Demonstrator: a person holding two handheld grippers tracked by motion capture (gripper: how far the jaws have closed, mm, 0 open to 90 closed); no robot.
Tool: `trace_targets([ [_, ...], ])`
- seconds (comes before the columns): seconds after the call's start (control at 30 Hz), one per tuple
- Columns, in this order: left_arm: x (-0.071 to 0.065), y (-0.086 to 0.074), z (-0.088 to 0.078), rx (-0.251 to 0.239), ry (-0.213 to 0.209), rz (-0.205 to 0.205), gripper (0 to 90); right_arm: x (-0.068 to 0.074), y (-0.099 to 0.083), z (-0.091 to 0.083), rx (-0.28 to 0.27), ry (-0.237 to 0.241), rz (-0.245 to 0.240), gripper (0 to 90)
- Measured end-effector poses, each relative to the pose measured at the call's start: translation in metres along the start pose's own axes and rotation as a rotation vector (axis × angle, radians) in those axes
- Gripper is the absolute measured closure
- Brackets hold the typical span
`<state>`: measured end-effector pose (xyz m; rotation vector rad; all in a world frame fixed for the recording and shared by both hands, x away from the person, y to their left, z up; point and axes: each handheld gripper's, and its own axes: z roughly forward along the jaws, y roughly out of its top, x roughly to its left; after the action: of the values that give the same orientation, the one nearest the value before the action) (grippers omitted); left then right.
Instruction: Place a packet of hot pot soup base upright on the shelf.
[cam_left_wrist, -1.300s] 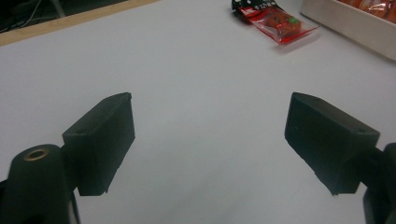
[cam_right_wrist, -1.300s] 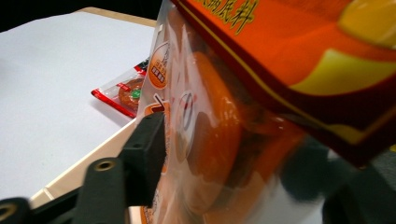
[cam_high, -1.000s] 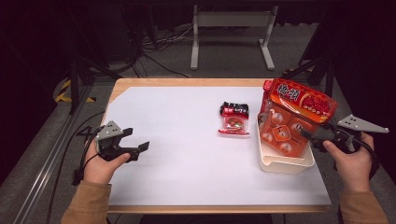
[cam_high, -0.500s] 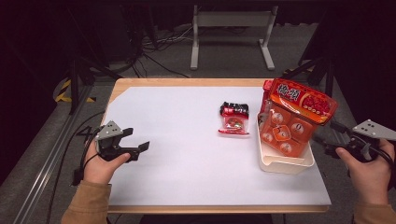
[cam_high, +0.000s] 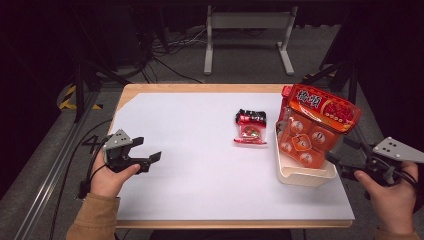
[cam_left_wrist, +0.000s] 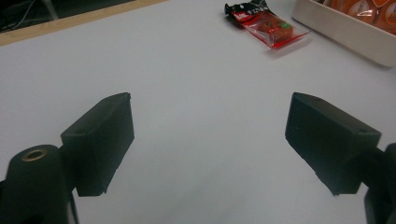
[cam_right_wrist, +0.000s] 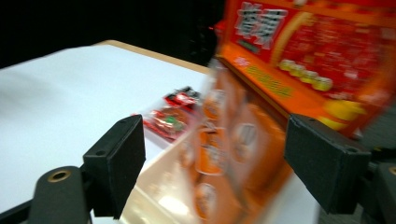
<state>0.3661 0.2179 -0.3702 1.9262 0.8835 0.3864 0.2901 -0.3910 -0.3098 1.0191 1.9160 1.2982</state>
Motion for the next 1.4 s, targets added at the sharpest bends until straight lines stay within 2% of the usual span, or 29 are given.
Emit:
trace_targets([
  [0.23, 0.0, 0.0, -0.001, -0.006, -0.009, -0.006, 15.9, 0.028, 0.004, 0.013, -0.027, 0.138, -0.051, 21.5],
  [0.3, -0.001, 0.0, 0.0, -0.005, -0.007, -0.005, 15.9, 0.036, 0.004, 0.015, -0.025, 0.162, -0.064, 21.4],
  [0.43, -0.002, 0.001, 0.001, -0.009, -0.008, -0.014, 15.9, 0.046, 0.0, 0.025, -0.016, 0.224, -0.061, 21.3],
  [0.73, -0.004, 0.003, 0.007, -0.044, -0.015, -0.049, 15.8, 0.057, -0.004, 0.036, -0.034, 0.24, -0.077, 21.7],
  [0.9, -0.007, 0.01, 0.015, -0.065, -0.038, -0.04, 16.0, 0.064, -0.007, 0.041, -0.043, 0.264, -0.093, 22.7],
  [1.03, -0.01, 0.015, 0.024, -0.054, -0.054, -0.014, 14.8, 0.068, -0.01, 0.046, -0.043, 0.277, -0.099, 24.0],
  [1.17, -0.013, 0.02, 0.032, -0.054, -0.085, -0.018, 15.2, 0.071, -0.011, 0.051, -0.043, 0.288, -0.103, 25.3],
  [1.4, -0.02, 0.029, 0.048, -0.065, -0.101, -0.012, 18.6, 0.071, -0.011, 0.058, -0.04, 0.286, -0.098, 27.0],
])
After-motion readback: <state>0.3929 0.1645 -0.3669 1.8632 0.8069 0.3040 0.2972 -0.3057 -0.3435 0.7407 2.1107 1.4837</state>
